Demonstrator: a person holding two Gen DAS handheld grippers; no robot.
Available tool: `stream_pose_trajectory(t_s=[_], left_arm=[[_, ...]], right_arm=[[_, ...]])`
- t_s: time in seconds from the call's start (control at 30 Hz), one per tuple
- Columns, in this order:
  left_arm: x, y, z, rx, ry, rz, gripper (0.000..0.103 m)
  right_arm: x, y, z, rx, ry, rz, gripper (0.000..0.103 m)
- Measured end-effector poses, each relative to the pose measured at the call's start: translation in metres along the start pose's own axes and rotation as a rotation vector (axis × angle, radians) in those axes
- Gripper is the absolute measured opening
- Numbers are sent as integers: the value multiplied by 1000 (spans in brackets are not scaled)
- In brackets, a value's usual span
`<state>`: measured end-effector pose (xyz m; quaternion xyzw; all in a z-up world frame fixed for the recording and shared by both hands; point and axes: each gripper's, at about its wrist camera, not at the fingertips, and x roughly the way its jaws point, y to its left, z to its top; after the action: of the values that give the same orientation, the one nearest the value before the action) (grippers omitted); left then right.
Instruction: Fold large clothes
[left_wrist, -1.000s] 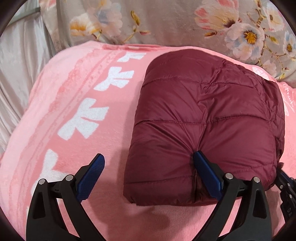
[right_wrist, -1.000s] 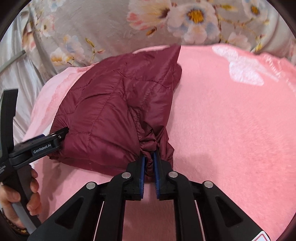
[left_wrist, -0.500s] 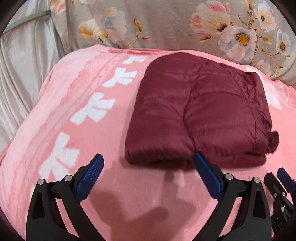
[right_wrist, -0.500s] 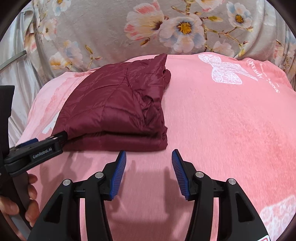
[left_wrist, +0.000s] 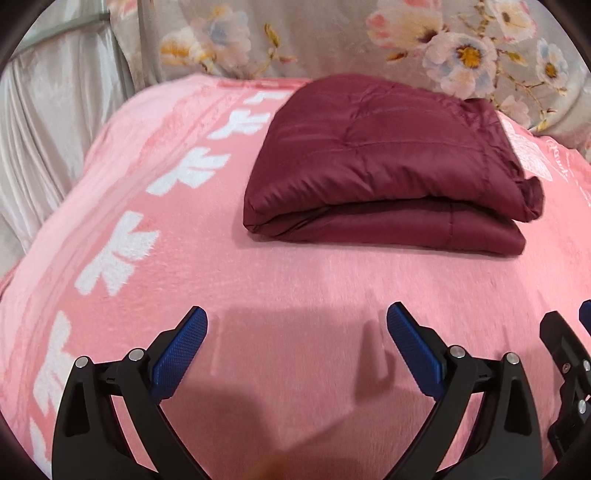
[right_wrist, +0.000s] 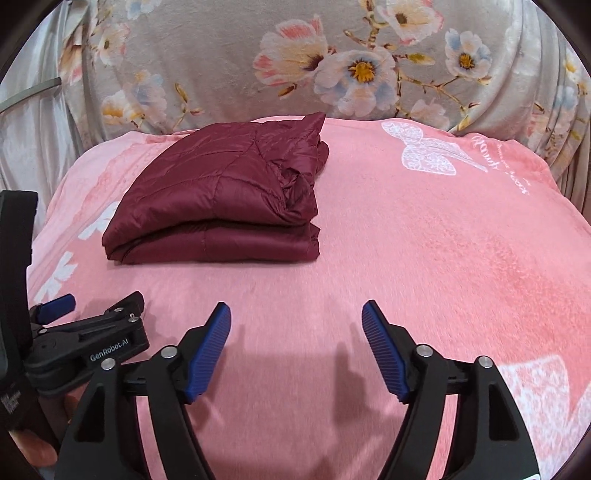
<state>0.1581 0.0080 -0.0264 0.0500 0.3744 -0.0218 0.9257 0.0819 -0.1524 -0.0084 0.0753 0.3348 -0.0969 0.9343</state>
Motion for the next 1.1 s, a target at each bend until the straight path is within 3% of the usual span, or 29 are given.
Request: stream_pose_trajectory(t_s=[0.27, 1.1], left_arm=[[-29, -10, -17, 30, -75, -28, 98], [-38, -7, -22, 11, -107, -6, 98]], right_arm=[[-22, 1, -16, 3, -32, -3, 78], [-27, 6, -22, -15, -35, -28, 79]])
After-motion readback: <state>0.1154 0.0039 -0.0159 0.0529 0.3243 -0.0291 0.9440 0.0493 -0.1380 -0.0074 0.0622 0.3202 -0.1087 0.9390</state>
